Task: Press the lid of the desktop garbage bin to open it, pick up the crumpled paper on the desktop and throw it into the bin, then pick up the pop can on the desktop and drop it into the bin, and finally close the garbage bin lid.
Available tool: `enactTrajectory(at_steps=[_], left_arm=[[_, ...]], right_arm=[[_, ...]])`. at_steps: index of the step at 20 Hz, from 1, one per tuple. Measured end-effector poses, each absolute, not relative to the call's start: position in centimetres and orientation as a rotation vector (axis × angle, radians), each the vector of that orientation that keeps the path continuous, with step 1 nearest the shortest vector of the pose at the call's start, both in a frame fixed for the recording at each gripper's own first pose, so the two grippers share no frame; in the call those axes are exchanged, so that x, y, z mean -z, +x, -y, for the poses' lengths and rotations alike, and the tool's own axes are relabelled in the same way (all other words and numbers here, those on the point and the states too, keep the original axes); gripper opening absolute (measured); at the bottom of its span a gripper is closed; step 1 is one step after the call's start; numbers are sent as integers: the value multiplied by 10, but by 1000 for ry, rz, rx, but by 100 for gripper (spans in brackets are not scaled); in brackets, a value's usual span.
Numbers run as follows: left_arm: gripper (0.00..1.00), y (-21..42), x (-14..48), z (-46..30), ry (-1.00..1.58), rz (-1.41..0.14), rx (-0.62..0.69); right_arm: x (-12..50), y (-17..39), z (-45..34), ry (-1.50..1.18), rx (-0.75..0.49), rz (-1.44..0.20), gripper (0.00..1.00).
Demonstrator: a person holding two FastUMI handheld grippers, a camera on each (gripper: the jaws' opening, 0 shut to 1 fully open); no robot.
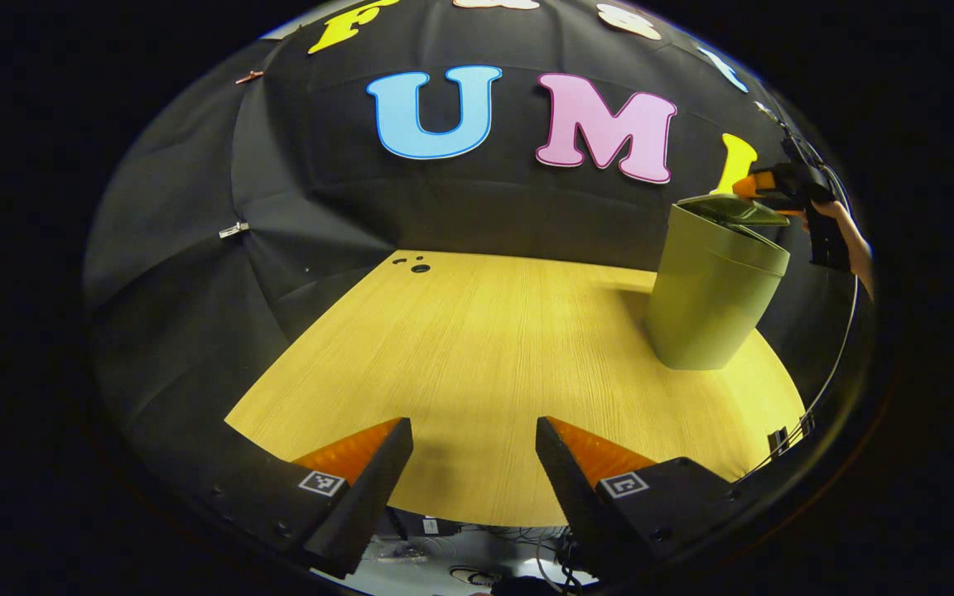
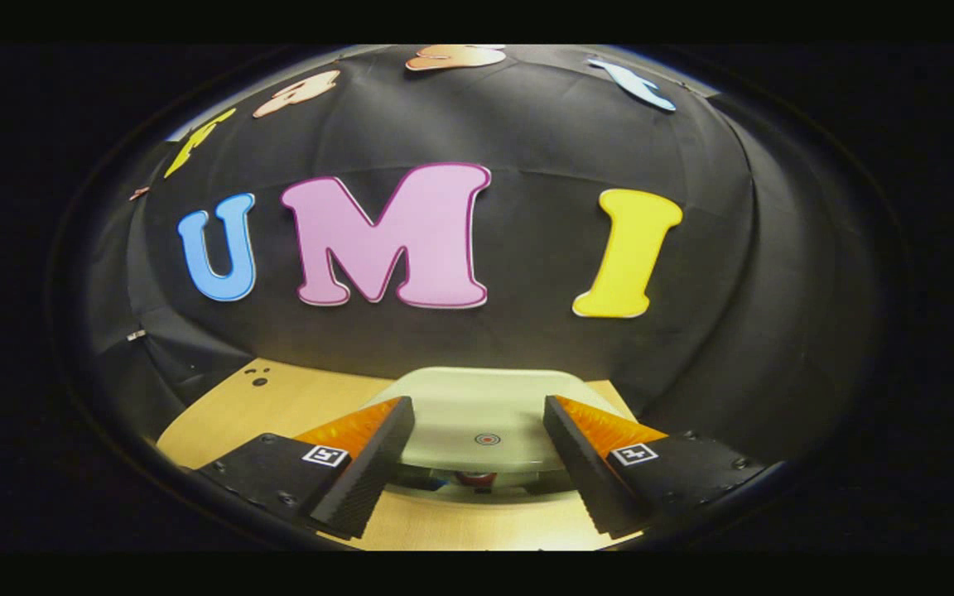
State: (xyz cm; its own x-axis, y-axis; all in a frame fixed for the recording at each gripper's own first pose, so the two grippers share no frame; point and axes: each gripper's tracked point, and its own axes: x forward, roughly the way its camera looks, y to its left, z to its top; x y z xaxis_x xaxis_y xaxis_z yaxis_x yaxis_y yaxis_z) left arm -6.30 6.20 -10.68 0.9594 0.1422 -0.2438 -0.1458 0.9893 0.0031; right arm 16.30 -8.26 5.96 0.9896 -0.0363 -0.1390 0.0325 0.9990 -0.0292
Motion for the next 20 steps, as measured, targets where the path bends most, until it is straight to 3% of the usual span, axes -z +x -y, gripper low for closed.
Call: enactTrajectory(at_steps=[5,20], left_arm=[[96,-66,108,-63,12,-258,-130],[96,-38,100,-50,-11,-244,-97]], right_arm=[[-24,161,89,23,51,-206,98],[-23,163,85,-4,67,-134,97]])
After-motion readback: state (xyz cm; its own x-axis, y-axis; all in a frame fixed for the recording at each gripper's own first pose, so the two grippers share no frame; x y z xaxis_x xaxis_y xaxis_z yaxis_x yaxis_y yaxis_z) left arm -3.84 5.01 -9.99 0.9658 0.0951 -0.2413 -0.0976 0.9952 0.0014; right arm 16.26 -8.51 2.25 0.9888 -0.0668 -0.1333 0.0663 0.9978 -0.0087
